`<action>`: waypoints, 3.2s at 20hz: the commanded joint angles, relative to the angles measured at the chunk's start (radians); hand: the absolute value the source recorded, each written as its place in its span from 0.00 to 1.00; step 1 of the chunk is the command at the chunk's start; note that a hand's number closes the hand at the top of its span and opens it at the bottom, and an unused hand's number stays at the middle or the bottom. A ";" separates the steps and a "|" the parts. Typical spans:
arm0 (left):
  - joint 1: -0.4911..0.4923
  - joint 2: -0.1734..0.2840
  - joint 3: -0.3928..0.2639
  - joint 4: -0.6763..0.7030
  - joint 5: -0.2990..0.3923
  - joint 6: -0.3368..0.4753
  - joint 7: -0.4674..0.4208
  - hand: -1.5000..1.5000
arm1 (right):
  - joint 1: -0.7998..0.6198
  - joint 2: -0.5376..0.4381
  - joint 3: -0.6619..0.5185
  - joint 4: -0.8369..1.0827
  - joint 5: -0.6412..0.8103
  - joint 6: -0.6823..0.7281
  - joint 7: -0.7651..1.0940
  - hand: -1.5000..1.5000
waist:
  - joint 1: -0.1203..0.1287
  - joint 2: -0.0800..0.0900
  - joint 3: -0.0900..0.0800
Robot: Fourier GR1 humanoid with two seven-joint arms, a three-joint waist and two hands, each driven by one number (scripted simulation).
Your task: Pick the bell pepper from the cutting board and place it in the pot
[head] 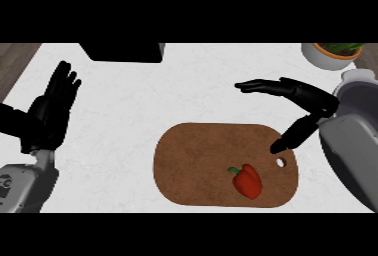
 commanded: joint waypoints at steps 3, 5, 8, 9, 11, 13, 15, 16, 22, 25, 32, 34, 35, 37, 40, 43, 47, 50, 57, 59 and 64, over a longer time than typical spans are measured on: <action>-0.006 0.005 0.005 -0.001 -0.017 0.013 0.023 0.50 | -0.072 -0.095 0.197 -0.110 0.171 0.140 -0.004 0.00 | -0.029 -0.006 -0.002; 0.040 -0.011 0.007 -0.043 -0.020 0.036 0.016 0.50 | -0.082 -0.103 0.243 -0.154 0.218 0.120 0.012 0.00 | -0.023 -0.008 -0.001; 0.069 0.014 0.021 -0.096 0.005 0.006 0.041 0.50 | -0.097 -0.076 0.329 -0.231 0.275 0.118 0.127 0.00 | -0.020 -0.011 -0.002; 0.031 0.014 0.046 -0.034 0.003 0.006 0.027 0.50 | -0.074 -0.121 0.348 -0.256 0.312 0.112 0.100 0.00 | -0.038 -0.007 -0.002; 0.057 0.025 0.049 -0.032 0.003 -0.019 0.019 0.50 | -0.076 -0.093 0.388 -0.296 0.340 0.127 0.179 0.00 | -0.037 -0.007 -0.002; 0.083 0.002 0.031 -0.079 -0.023 0.004 0.022 0.50 | -0.036 -0.107 0.397 -0.294 0.373 0.121 0.169 0.00 | -0.034 -0.006 -0.001; 0.066 -0.014 0.046 -0.039 -0.031 -0.005 0.008 0.50 | -0.030 -0.149 0.342 -0.374 0.345 0.197 0.187 0.00 | -0.043 -0.006 -0.001; 0.043 -0.042 0.042 0.006 -0.044 -0.006 -0.024 0.50 | -0.013 -0.104 0.352 -0.365 0.363 0.187 0.213 0.00 | -0.043 -0.004 -0.002; 0.059 -0.049 0.047 -0.083 -0.083 0.004 0.053 0.50 | 0.058 -0.068 0.329 -0.406 0.428 0.219 0.246 0.00 | -0.039 -0.004 -0.001; 0.063 -0.055 0.072 -0.046 -0.071 -0.033 0.018 0.50 | 0.123 -0.073 0.377 -0.448 0.521 0.166 0.264 0.00 | -0.041 -0.004 -0.001; 0.047 -0.082 0.087 -0.064 -0.115 -0.047 0.056 0.50 | 0.131 0.001 0.312 -0.319 0.672 0.121 0.198 0.00 | -0.038 -0.004 -0.001; 0.093 -0.088 0.102 -0.062 -0.114 -0.068 0.016 0.50 | 0.171 0.017 0.313 -0.349 0.684 0.116 0.199 0.00 | -0.039 -0.004 -0.001; 0.064 -0.076 0.107 -0.090 -0.104 -0.070 0.076 0.50 | 0.134 0.091 0.330 -0.254 0.710 0.104 0.207 0.00 | -0.035 -0.004 -0.001; -0.024 -0.082 0.109 -0.023 -0.136 -0.050 0.092 0.50 | 0.181 0.125 0.349 -0.329 0.727 0.109 0.269 0.00 | -0.043 -0.004 -0.001; 0.100 -0.098 0.106 -0.170 -0.135 -0.056 0.111 0.50 | 0.168 0.041 0.286 -0.277 0.759 0.091 0.125 0.00 | -0.035 -0.005 -0.001; 0.091 -0.112 0.133 -0.075 -0.127 -0.095 0.051 0.50 | 0.140 0.109 0.292 -0.132 0.824 0.019 0.099 0.00 | -0.034 -0.002 -0.001; 0.059 -0.116 0.140 -0.122 -0.163 -0.070 0.123 0.50 | 0.153 0.131 0.254 -0.124 0.867 0.041 0.113 0.00 | -0.036 -0.003 -0.001; 0.073 -0.118 0.159 -0.083 -0.150 -0.117 0.074 0.50 | 0.149 0.163 0.276 -0.064 0.904 0.017 0.063 0.00 | -0.035 -0.003 -0.001; 0.120 -0.126 0.176 -0.151 -0.145 -0.132 0.100 0.50 | 0.179 0.125 0.298 -0.091 0.979 -0.088 -0.066 1.00 | -0.036 -0.004 -0.001; 0.073 -0.138 0.168 -0.134 -0.162 -0.128 0.117 0.50 | 0.159 0.173 0.291 -0.100 0.998 -0.048 -0.047 1.00 | -0.038 -0.004 -0.001; 0.095 -0.172 0.144 -0.146 -0.208 -0.106 0.112 0.50 | 0.206 0.134 0.286 -0.122 1.032 -0.093 -0.112 1.00 | -0.039 -0.004 -0.001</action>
